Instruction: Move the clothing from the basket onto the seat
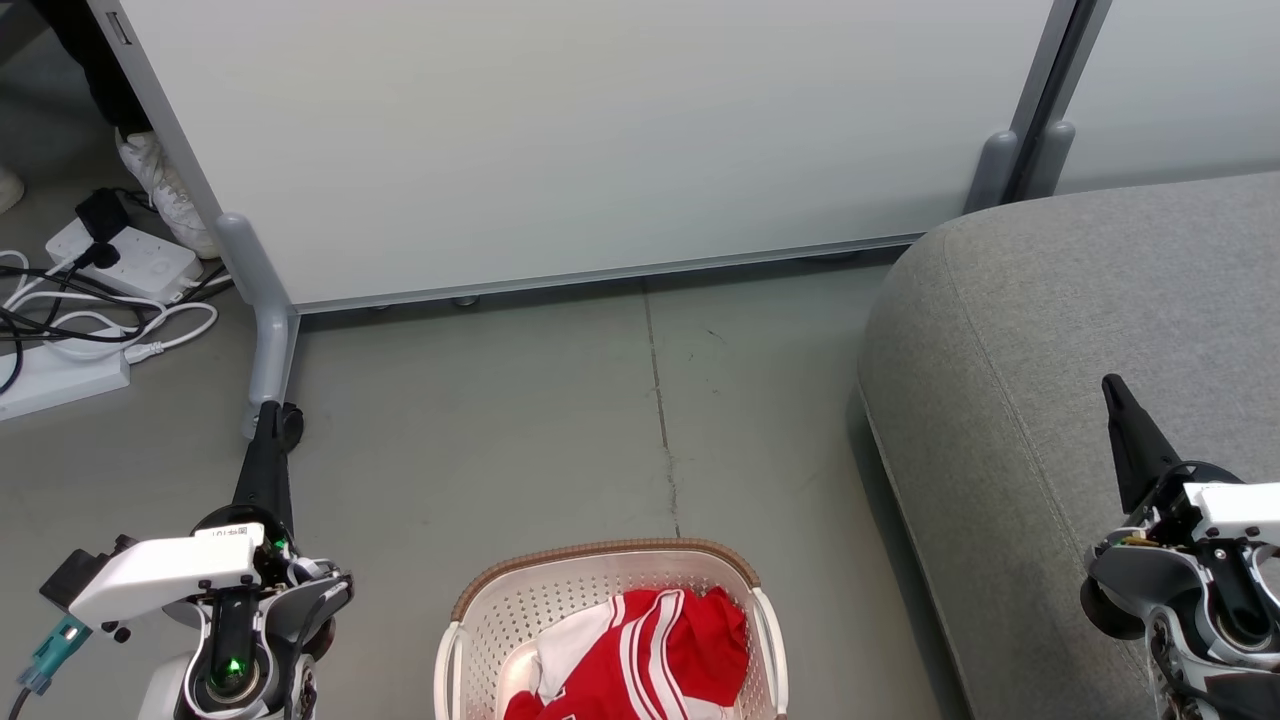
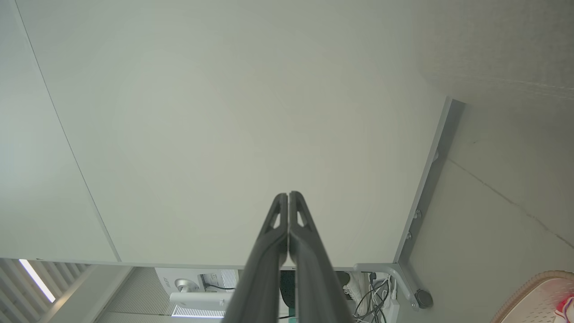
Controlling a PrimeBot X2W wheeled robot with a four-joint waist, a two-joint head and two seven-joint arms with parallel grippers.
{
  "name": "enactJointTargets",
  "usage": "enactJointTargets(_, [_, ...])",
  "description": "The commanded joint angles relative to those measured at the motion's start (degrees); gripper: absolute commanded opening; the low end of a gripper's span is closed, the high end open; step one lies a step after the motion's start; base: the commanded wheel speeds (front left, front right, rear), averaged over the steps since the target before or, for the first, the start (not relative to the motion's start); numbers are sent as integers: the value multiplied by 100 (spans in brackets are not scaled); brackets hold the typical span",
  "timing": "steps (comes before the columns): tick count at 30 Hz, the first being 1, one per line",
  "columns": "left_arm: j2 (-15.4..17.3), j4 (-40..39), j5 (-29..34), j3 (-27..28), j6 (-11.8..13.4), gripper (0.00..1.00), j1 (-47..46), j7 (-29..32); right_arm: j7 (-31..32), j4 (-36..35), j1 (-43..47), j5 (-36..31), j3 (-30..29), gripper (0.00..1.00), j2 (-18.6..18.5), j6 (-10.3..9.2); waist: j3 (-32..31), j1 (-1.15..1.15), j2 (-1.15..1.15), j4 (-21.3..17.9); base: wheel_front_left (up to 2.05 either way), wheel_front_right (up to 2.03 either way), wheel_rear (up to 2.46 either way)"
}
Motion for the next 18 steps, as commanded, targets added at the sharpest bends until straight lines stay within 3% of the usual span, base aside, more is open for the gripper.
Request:
enactJointTargets(1, [17, -7, -6, 17, -27, 0, -95, 18, 9, 15, -13, 5, -2, 0, -46, 16, 0, 0, 0, 0, 0, 0, 0])
enactJointTargets(14, [17, -7, -6, 16, -27, 0, -95, 18, 10, 15, -13, 5, -2, 0, -46, 16, 0, 0, 0, 0, 0, 0, 0])
enactJointTargets(15, [17, -7, -6, 16, -27, 100, -95, 18, 9, 15, -13, 5, -2, 100, -46, 16, 0, 0, 0, 0, 0, 0, 0])
enactJointTargets(18, [-10, 30, 10, -9, 2, 100, 52, -18, -35, -1, 54, -1, 14, 100, 27, -1, 0, 0, 0, 0, 0, 0, 0])
